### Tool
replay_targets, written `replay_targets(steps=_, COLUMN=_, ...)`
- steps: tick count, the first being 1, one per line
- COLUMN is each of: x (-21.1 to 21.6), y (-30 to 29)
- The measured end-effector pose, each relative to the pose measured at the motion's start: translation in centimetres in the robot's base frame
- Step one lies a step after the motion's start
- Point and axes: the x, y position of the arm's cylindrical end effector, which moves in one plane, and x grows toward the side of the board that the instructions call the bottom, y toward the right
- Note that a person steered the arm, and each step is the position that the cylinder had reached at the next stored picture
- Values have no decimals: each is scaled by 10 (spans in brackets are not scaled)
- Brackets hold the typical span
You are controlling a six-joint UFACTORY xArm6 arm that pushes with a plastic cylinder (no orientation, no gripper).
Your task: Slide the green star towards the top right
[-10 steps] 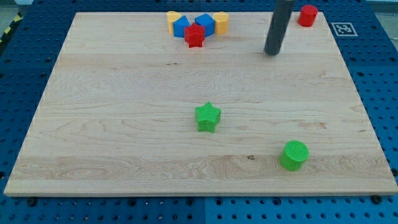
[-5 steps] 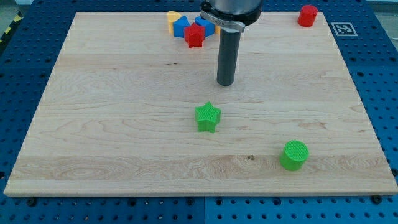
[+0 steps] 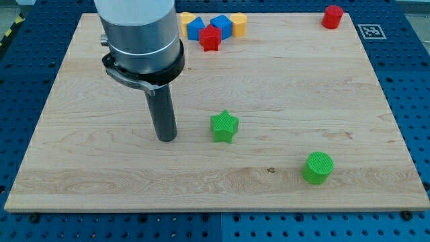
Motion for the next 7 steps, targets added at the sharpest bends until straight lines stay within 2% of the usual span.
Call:
replay_targets(steps=2, x=0, y=114)
replay_targets(steps=4, x=-15, y=184)
replay_targets(steps=5, x=-46, y=195)
replay_targets(steps=6, x=-49, y=192)
replay_targets(steps=7, x=-11, y=189)
